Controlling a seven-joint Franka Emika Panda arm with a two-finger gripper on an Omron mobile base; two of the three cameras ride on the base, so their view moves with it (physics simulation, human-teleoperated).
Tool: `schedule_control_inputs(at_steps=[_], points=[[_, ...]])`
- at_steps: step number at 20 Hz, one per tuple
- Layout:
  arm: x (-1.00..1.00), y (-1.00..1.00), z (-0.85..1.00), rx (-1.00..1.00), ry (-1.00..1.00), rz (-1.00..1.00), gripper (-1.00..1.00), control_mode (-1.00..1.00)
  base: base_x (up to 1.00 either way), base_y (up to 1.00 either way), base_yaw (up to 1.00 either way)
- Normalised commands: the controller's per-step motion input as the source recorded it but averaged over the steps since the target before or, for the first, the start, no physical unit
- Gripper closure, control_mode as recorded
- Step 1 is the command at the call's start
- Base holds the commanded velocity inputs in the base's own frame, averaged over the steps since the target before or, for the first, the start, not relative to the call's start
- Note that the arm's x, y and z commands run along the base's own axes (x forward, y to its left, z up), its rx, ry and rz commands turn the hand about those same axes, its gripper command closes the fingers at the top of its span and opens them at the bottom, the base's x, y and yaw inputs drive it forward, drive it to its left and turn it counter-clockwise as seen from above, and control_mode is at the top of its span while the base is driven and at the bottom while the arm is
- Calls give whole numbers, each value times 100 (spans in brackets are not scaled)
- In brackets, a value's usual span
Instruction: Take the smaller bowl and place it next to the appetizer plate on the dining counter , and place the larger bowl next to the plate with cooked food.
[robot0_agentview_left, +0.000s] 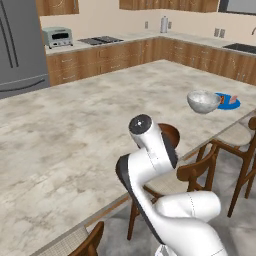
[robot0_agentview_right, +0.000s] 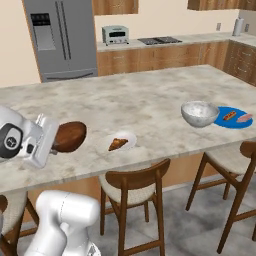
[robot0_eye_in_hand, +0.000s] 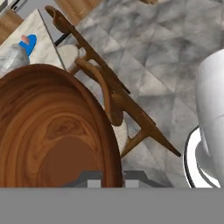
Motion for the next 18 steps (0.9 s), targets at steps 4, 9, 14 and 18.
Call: schedule_control_inputs(at_steps=[4, 9, 14, 18], points=[[62, 12, -42, -4, 0, 26, 100, -100, 0, 0, 0], [40, -28, -34, 0, 0, 2, 100, -100, 0, 0, 0], [94, -1, -21, 0, 7, 11, 100, -100, 0, 0, 0], [56, -4, -23, 1, 9, 25, 100, -100, 0, 0, 0]])
